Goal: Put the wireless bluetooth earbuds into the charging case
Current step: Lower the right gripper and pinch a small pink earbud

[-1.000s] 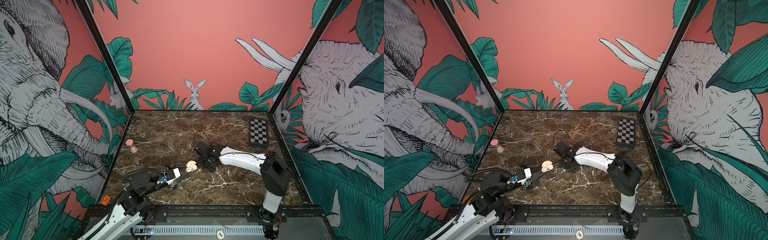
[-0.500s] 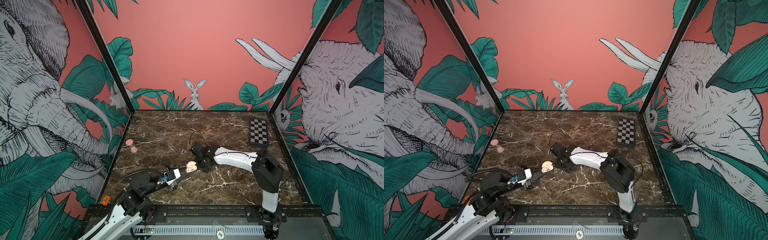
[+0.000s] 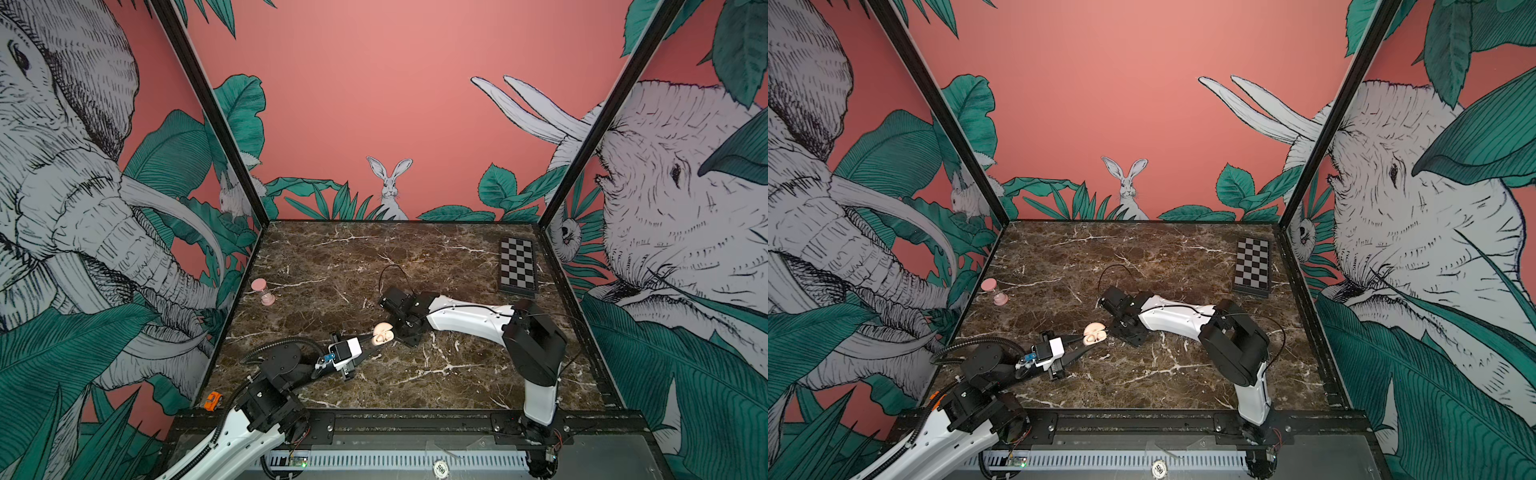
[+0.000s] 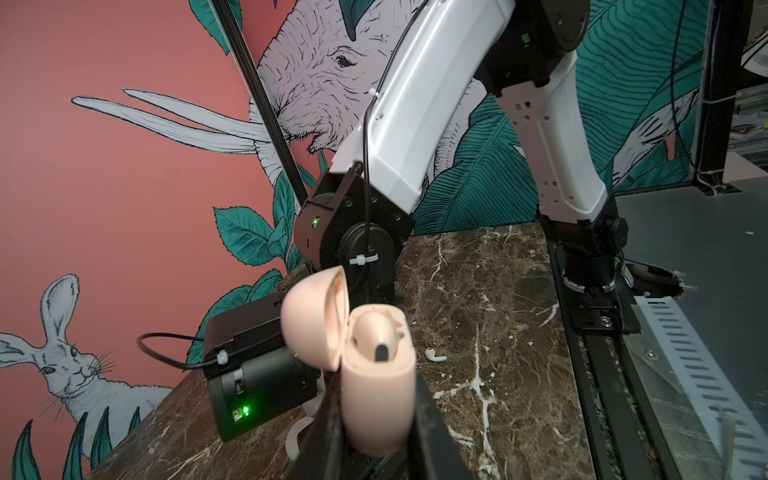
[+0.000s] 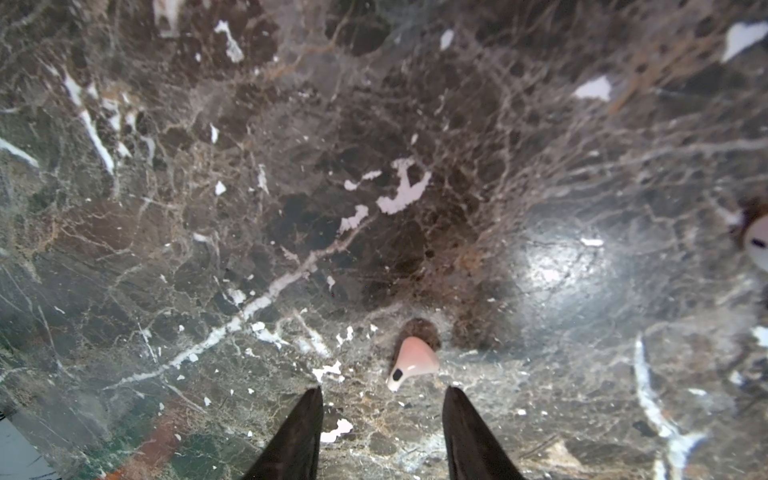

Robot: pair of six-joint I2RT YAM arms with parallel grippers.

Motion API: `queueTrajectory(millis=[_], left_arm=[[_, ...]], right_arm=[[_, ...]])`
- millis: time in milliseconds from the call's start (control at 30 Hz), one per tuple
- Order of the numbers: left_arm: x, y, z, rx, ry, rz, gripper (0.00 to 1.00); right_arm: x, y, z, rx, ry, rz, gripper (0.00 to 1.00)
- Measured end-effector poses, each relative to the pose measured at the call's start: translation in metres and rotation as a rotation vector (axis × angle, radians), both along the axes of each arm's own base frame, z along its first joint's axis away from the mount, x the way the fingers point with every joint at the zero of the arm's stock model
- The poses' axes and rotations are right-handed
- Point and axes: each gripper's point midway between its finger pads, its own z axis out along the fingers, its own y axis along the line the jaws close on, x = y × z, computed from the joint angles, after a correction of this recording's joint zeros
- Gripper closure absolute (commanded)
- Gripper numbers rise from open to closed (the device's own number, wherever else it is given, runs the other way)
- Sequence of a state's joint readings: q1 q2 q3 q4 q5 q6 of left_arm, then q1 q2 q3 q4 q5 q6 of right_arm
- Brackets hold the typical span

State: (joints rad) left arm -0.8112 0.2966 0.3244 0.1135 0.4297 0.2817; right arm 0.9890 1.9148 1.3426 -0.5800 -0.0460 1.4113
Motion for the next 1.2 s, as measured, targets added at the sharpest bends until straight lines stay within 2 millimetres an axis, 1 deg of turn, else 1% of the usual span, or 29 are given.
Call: queueTrajectory(millis=[133,633,700,800,967,1067,1200], left_arm=[[0.0,0.0,0.001,-0.002,-0.002,0.0,1.0],[-0.001,0.0,0.001,-0.002,-0.003,-0.001,1.0],[-0.001,0.0,0.0,-0.002,-0.003,-0.001,1.0],[-0.001,0.0,0.0,-0.002,-0.003,-0.001,1.0],[-0.001,0.0,0.001,-0.001,-0.003,-0.002,1.0],[-0.001,0.0,0.0,-0.001,-0.004,-0.002,1.0],[-0.001,0.0,0.0,0.0,-0.005,-0.002,1.0]], right_arm=[[0.0,-0.001,-0.004,-0.009,0.007,-0.001,0.58],[-0.003,-0.005,-0.019,-0.047,0.031,-0.003,0.67],[-0.003,-0.005,-0.022,-0.054,0.036,-0.002,0.69],[-0.003,-0.005,-0.022,-0.059,0.034,0.0,0.72],[-0.003,-0.006,-0.023,-0.065,0.036,0.0,0.73],[-0.003,-0.006,-0.023,-0.066,0.038,0.001,0.76],[-0.003,-0.006,-0.024,-0.065,0.038,0.001,0.78]])
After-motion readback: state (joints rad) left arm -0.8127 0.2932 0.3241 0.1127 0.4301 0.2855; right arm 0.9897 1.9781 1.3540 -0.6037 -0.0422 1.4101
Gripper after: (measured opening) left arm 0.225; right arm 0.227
